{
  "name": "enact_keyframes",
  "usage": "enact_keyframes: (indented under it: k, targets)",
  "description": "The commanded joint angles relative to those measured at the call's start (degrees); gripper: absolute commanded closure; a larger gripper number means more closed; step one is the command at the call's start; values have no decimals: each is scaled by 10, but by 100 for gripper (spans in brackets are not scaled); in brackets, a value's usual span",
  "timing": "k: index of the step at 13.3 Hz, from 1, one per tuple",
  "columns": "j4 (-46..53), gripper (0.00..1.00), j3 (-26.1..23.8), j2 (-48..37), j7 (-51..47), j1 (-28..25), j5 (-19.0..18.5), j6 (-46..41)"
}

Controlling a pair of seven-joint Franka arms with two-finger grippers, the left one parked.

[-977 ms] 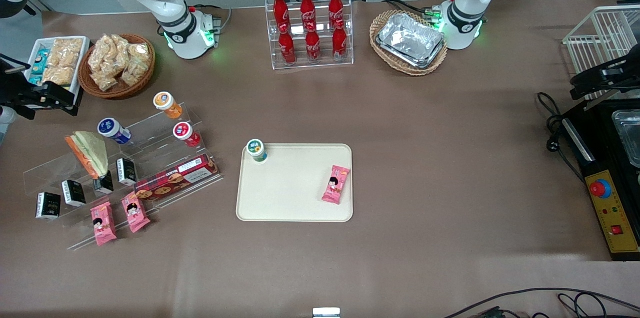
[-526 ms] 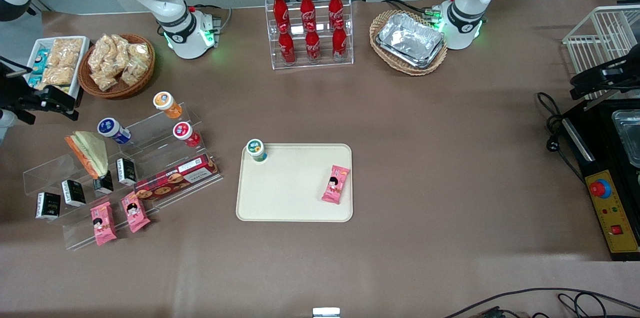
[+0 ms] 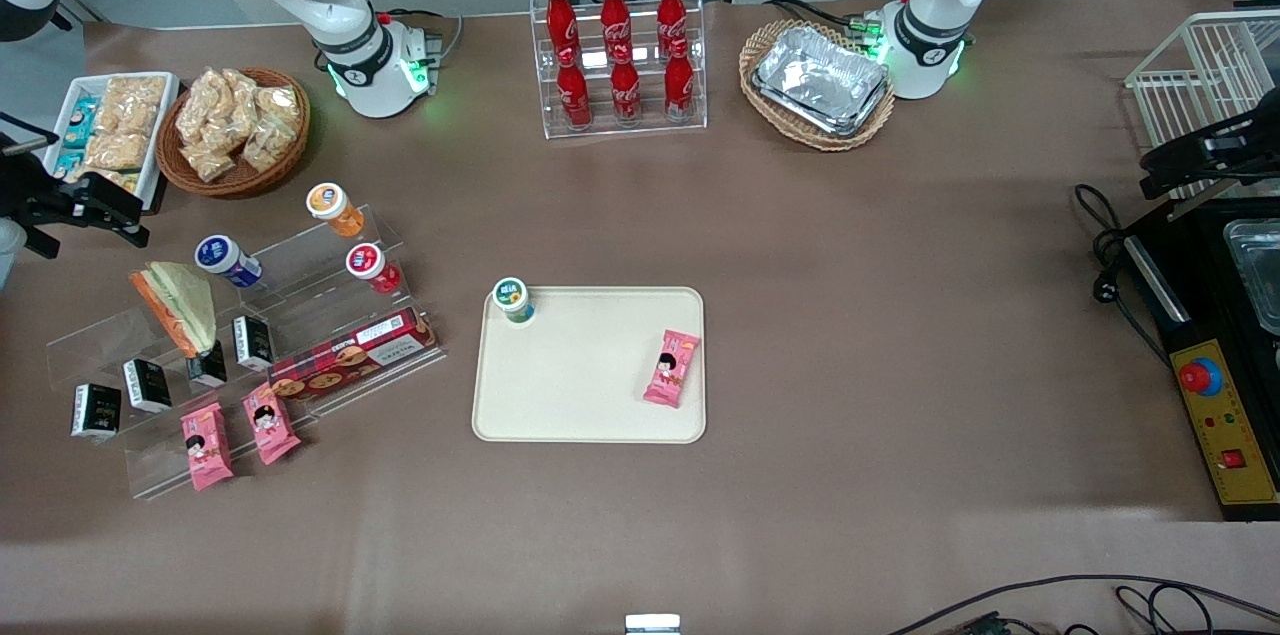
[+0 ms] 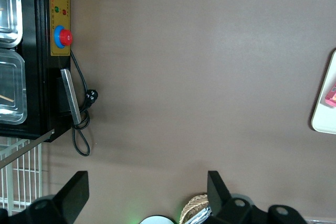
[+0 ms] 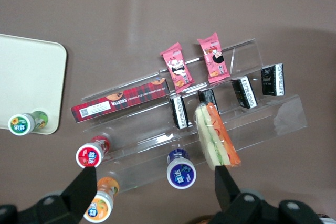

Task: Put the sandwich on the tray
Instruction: 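Move the right gripper toward the wrapped sandwich on the acrylic rack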

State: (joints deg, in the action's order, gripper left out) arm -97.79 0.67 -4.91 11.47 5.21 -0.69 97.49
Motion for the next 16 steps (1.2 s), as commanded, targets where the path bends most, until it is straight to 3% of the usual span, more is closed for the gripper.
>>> enact_keyframes:
  k: [1, 3, 10, 16]
  targets:
    - [14, 0, 31, 10, 26, 10, 12, 6]
    - [12, 0, 73, 13, 112, 9, 50, 9]
    - [-46, 0, 147, 34, 295, 10, 52, 55]
    - [-157, 0, 154, 36, 306, 16, 51, 153]
